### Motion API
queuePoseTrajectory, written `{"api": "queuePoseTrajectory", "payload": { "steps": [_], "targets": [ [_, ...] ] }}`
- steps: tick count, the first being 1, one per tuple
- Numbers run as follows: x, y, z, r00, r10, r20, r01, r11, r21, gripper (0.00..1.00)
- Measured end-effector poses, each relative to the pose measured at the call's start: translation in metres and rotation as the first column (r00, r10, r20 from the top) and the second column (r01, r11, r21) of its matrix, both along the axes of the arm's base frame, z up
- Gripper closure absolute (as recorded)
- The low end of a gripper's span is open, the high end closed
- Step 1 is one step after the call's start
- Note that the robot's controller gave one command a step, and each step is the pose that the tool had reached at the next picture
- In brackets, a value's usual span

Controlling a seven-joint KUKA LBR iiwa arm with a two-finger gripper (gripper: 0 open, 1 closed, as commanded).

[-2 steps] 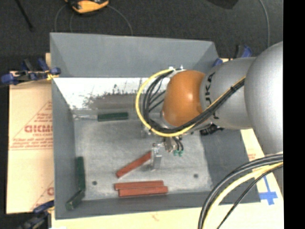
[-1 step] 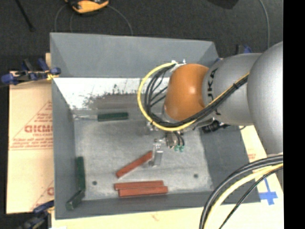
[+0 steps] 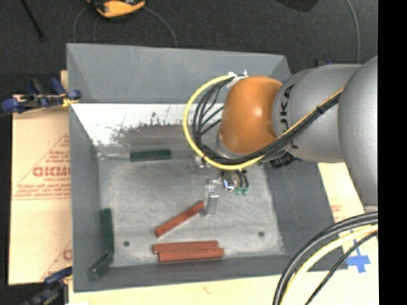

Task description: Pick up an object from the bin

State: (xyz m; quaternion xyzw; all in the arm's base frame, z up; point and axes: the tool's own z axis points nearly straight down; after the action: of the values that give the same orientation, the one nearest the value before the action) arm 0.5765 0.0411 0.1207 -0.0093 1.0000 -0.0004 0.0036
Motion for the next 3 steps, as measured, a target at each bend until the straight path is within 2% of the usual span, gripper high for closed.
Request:
{"api": "queuePoseTrajectory", "payload": {
  "steps": [1,2,3],
  "targets": [
    [-0.012,-0.002,-0.037,0.99,-0.142,-0.004,0.142,0.99,0.002,0.0],
    [-0.043,0.009,-0.05,0.999,-0.041,-0.004,0.041,0.999,0.001,1.0],
    [-0.043,0.009,-0.05,0.999,-0.041,-0.004,0.041,0.999,0.001,1.0]
  ]
}}
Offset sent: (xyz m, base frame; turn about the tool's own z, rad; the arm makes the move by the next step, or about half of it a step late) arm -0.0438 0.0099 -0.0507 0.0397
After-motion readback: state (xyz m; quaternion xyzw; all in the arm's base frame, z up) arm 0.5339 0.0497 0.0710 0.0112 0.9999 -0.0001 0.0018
